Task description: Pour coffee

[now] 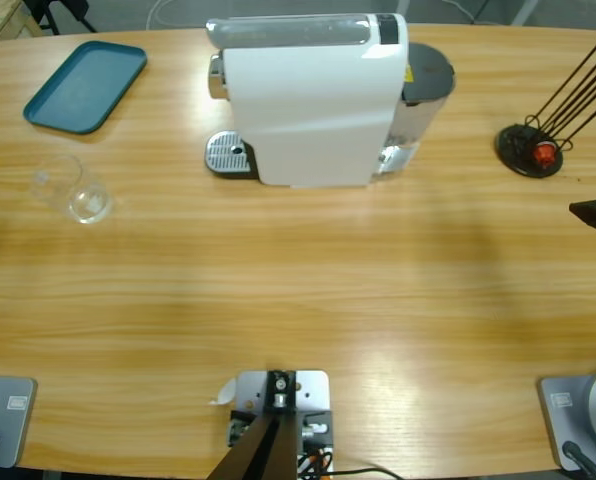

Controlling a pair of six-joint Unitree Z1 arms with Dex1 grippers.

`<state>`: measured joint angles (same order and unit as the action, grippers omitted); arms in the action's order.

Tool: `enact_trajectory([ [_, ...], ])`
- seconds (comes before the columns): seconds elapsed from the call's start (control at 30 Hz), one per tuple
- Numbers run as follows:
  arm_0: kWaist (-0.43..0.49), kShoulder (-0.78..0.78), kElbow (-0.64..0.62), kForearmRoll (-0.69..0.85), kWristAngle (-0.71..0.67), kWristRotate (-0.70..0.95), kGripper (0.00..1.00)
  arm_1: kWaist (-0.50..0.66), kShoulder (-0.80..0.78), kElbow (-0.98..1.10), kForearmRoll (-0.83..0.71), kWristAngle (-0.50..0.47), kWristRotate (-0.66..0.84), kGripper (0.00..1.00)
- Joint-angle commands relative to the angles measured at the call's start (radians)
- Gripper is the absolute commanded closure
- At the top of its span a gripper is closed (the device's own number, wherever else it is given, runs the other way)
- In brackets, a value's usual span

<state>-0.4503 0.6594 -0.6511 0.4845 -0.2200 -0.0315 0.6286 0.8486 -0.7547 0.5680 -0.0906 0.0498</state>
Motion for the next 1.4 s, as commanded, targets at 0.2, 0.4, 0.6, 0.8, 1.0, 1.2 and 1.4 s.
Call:
enact_trajectory([
  [0.2, -0.010, 0.021, 0.038, -0.004, -0.009, -0.013, 0.000, 0.013, -0.014, 0.014, -0.002, 0.012, 0.009, 0.000],
  [0.4, -0.010, 0.090, -0.008, -0.003, -0.031, -0.111, 0.012, 0.013, 0.003, 0.008, 0.003, 0.002, 0.020, 0.000],
  [0.6, -0.010, 0.190, -0.050, -0.288, -0.131, -0.225, 0.046, 0.013, 0.013, 0.005, 0.004, 0.002, 0.024, 0.000],
  [0.8, -0.010, 0.439, -0.110, -0.504, -0.255, -0.306, 0.053, 0.013, 0.012, 0.006, 0.003, 0.000, 0.028, 0.000],
  [1.0, -0.010, 0.713, -0.217, -0.535, -0.264, -0.514, 0.000, 0.013, 0.006, 0.005, 0.009, 0.001, 0.028, 0.000],
  [1.2, -0.034, 0.921, -0.309, -0.587, -0.317, -0.608, 0.035, 0.013, 0.029, 0.002, 0.007, 0.000, 0.028, 0.000],
  [1.4, -0.067, 1.045, -0.371, -0.610, -0.418, -0.624, 0.036, 0.013, 0.028, 0.002, 0.007, 0.000, 0.027, 0.000],
])
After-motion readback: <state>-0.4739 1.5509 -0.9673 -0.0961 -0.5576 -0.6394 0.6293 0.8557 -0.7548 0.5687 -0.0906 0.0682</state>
